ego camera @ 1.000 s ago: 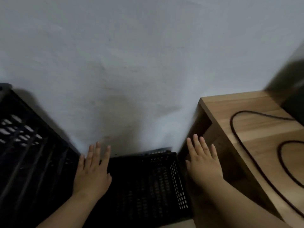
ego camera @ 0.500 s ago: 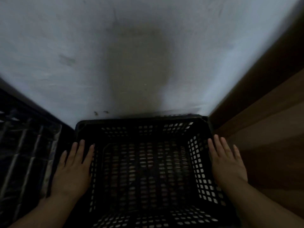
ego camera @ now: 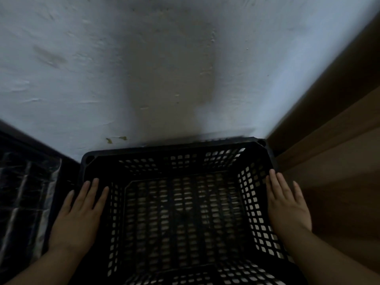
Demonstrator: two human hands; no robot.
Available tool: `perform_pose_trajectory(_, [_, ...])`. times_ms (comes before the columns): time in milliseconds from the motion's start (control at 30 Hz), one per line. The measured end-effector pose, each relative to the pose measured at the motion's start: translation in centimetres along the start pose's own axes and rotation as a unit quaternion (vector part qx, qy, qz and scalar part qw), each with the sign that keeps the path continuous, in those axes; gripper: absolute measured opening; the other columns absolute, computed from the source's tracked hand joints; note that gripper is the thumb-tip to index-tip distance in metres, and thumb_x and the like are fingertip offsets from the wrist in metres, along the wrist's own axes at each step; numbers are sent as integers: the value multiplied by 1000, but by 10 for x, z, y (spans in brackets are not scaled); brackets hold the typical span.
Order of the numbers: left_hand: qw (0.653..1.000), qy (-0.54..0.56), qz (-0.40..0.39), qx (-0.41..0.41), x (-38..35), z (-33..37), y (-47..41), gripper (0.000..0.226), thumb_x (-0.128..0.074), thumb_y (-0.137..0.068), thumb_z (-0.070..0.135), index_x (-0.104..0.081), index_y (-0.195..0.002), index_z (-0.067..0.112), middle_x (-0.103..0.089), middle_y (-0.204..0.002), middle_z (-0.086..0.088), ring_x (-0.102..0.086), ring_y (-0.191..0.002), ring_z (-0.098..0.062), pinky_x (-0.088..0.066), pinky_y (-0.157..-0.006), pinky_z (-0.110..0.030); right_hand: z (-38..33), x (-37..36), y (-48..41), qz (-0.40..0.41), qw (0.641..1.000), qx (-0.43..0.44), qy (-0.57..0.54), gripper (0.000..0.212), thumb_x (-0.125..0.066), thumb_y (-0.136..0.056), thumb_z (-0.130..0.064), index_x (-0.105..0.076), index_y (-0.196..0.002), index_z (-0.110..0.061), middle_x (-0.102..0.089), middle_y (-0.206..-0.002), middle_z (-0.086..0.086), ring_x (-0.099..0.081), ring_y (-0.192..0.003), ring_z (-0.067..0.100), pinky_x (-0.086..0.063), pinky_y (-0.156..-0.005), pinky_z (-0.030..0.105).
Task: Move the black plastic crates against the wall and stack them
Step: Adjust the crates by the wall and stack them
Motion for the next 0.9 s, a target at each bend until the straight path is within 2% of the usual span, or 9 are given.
perform_pose_trajectory(100, [999,12,18,-25,-1,4,-2,102,-84,-28,-4,-55,-125,-2,-42,-139,-24,-33,-128,-33,8,-116,-35,-2,6,3,-27,999,-5,41,60,-44,-74,-16,-39,-131,1,10,-158,4,12,-145,17,9,-115,40])
perform_pose_trajectory(167, [999,16,20,-32,3,7,-2,102,-83,-27,-8,-55,-124,-2,-41,-138,-23,-33,-128,-32,8,-116,-34,-2,11,6,-71,989,-16,131,72,-56,-74,-19,-26,-138,-3,14,-155,9,30,-139,18,18,-111,41])
perform_pose_trajectory(267, [999,17,26,-31,14,9,6,99,-81,-30,-8,-54,-125,-3,-45,-137,-27,-33,-128,-34,8,-115,-34,0,29,16,-112,978,-45,173,61,-23,-84,-16,-14,-144,-5,12,-153,14,48,-126,19,30,-102,41])
perform_pose_trajectory(367, [999,9,28,-44,35,15,21,97,-80,-29,-8,-56,-123,-4,-48,-134,-29,-34,-126,-34,7,-115,-34,2,51,37,-202,953,-53,218,54,2,-85,-20,33,-129,-15,48,-134,6,69,-88,25,41,-80,43])
perform_pose_trajectory(533, [998,-33,-22,-47,63,16,64,94,-82,-37,-2,-54,-127,2,-37,-142,-24,-33,-132,-30,11,-116,-35,-2,100,78,-278,930,-86,225,58,-14,-95,-21,32,-128,-10,45,-134,10,57,-104,27,39,-78,44])
perform_pose_trajectory(600, [997,-39,-53,-41,84,23,86,95,-79,-51,3,-41,-137,6,-19,-149,-21,-22,-139,-26,19,-114,-37,-3,117,97,-288,924,-92,233,58,-16,-96,-23,31,-127,-12,45,-133,13,57,-105,29,39,-77,44])
perform_pose_trajectory(667, [997,-72,-13,-23,109,30,108,91,-58,-81,11,6,-145,13,19,-149,-18,12,-141,-23,38,-97,-39,-2,134,117,-289,921,-84,248,59,-18,-96,-26,29,-128,-10,45,-132,15,46,-125,30,37,-79,44])
perform_pose_trajectory(733, [992,-113,-47,-21,128,36,132,77,-32,-93,14,35,-131,15,43,-138,-16,34,-130,-22,47,-79,-38,-2,152,138,-291,919,-75,255,59,-17,-96,-26,29,-127,-7,44,-132,14,33,-136,27,37,-79,42])
perform_pose_trajectory(900, [988,-127,-86,-15,169,40,195,73,-25,-94,12,40,-126,12,49,-131,-17,37,-127,-22,48,-77,-37,-4,200,193,-291,916,-81,263,58,-17,-97,-26,30,-126,-6,45,-131,14,34,-137,27,41,-73,41])
Point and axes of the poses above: each hand's wrist, its own y-axis away from the middle knuckle, its own x-axis out of the back of the hand, z = x × y, the point moved 2 cm from there along -y, towards the middle knuckle
